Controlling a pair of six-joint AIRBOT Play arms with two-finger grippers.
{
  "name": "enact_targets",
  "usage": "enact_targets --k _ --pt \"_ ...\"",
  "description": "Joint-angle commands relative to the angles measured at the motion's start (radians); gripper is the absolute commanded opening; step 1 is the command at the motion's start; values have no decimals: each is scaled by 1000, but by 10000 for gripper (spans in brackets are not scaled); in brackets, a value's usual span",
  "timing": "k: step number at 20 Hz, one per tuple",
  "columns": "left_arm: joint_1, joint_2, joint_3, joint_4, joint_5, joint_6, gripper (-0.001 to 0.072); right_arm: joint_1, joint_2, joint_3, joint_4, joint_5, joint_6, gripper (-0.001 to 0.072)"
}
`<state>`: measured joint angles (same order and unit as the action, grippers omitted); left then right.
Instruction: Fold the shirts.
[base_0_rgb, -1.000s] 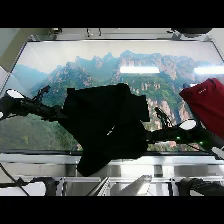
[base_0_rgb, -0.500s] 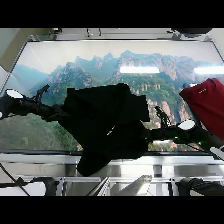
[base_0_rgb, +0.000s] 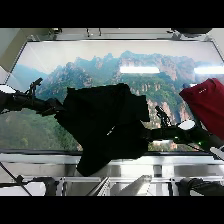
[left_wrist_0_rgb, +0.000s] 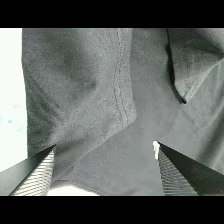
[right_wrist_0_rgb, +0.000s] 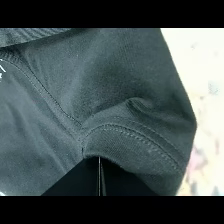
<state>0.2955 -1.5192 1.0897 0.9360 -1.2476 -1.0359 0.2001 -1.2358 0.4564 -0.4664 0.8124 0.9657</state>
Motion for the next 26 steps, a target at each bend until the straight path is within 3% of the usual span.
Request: enact_targets --k 1,5,7,12,15,16,17,18,26 --pt "-6 0 -19 56 12 1 673 1 -1 0 0 -4 0 20" --pt "-6 0 -21 146 18 -23 671 1 -1 0 0 -4 0 20" --pt "-11 0 -21 143 17 -23 544 1 -1 0 0 -4 0 20" --pt "-92 -4 -22 148 31 -21 546 1 -1 0 0 -4 0 20" --pt "-140 -22 -21 251 36 -32 544 1 -1 0 0 -4 0 20" --pt "-153 -28 -21 269 35 -31 418 1 -1 0 0 -4 0 20" --pt "-164 -32 -21 277 35 -31 171 1 -1 0 0 -4 0 20" --pt "-177 -31 -21 276 37 -30 5 1 -1 0 1 -4 0 20" --pt "-175 -31 124 277 -34 -51 18 0 -1 50 97 -9 -68 20"
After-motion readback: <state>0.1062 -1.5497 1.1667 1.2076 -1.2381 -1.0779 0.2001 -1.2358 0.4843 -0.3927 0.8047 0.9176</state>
